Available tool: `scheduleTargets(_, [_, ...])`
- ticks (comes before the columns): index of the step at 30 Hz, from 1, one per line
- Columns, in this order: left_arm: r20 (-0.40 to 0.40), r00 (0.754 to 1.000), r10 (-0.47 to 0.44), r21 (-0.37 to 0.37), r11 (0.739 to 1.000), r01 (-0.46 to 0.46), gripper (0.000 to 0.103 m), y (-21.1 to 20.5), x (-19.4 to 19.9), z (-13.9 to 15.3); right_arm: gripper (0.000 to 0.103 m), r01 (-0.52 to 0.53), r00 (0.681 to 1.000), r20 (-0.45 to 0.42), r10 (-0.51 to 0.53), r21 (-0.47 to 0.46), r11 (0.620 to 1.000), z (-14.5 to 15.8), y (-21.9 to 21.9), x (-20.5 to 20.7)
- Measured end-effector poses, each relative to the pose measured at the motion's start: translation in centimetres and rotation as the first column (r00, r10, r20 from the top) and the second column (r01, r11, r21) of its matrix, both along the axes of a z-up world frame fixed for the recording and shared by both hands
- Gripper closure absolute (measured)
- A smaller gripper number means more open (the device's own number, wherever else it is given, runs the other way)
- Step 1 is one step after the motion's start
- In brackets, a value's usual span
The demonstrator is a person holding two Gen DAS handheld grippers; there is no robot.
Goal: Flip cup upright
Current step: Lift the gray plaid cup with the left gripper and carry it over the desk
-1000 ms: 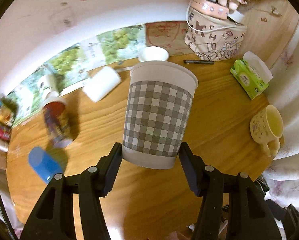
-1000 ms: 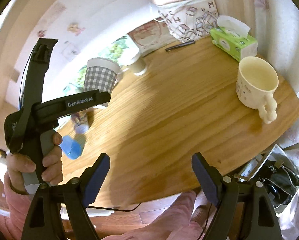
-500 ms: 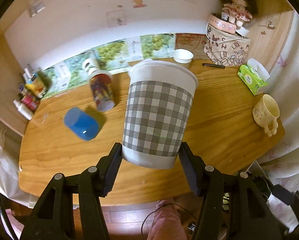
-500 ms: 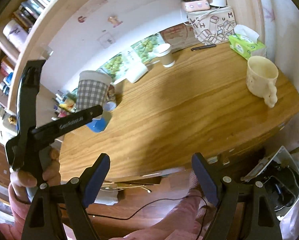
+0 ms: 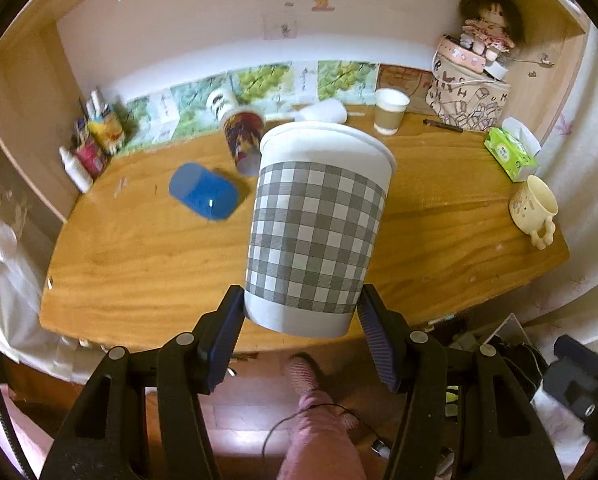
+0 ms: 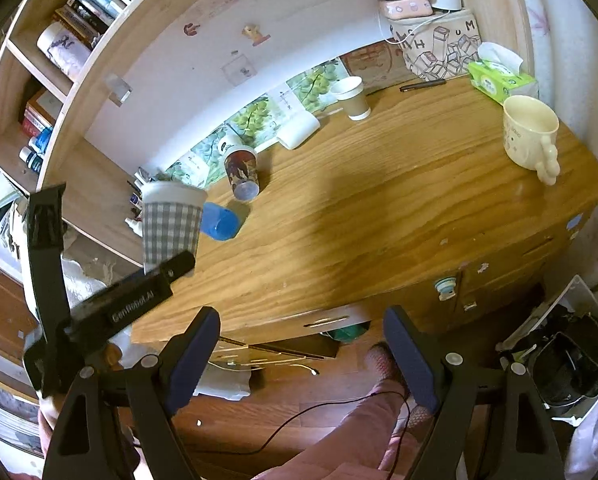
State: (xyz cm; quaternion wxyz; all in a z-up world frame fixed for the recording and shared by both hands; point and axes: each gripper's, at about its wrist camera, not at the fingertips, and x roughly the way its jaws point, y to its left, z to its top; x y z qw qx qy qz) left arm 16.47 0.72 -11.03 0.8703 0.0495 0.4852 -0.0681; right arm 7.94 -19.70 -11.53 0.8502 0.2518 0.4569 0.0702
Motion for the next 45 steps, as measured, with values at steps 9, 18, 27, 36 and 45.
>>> scheduleTargets(9, [-0.095, 0.993, 0.068, -0.032, 0.997, -0.071, 0.041, 1.2, 0.0, -3.6, 0.019, 0.002, 0.999, -0.032, -0.003, -0.021, 1.0, -0.8, -0.2, 1.7])
scheduleTargets(18, [-0.214, 0.97, 0.118, -0.114, 0.983, -0.144, 0.041, 1.7, 2.2, -7.9, 0.019, -0.017, 0.993, -0.121, 0.013, -0.037, 0.999, -3.0, -0.2, 4.0])
scheduleTargets(27, [-0.273, 0.952, 0.14, -0.107, 0.979, -0.174, 0.041, 2.2, 4.2, -11.7, 0.019, -0.052, 0.976, -0.215, 0.036, -0.069, 0.996, -5.7, 0.2, 6.9])
scheduleTargets(36, [-0.289, 0.947, 0.142, -0.106, 0.978, -0.179, 0.041, 2.3, 5.9, -13.1, 0.019, -0.084, 0.966, -0.25, 0.063, -0.075, 0.994, -6.8, 1.0, 9.6])
scheduleTargets(45, [-0.294, 0.947, 0.132, -0.097, 0.981, -0.167, 0.041, 1.8, 6.6, -13.7, 0.019, -0.08, 0.963, -0.265, 0.059, -0.069, 0.994, -7.3, 1.1, 10.8])
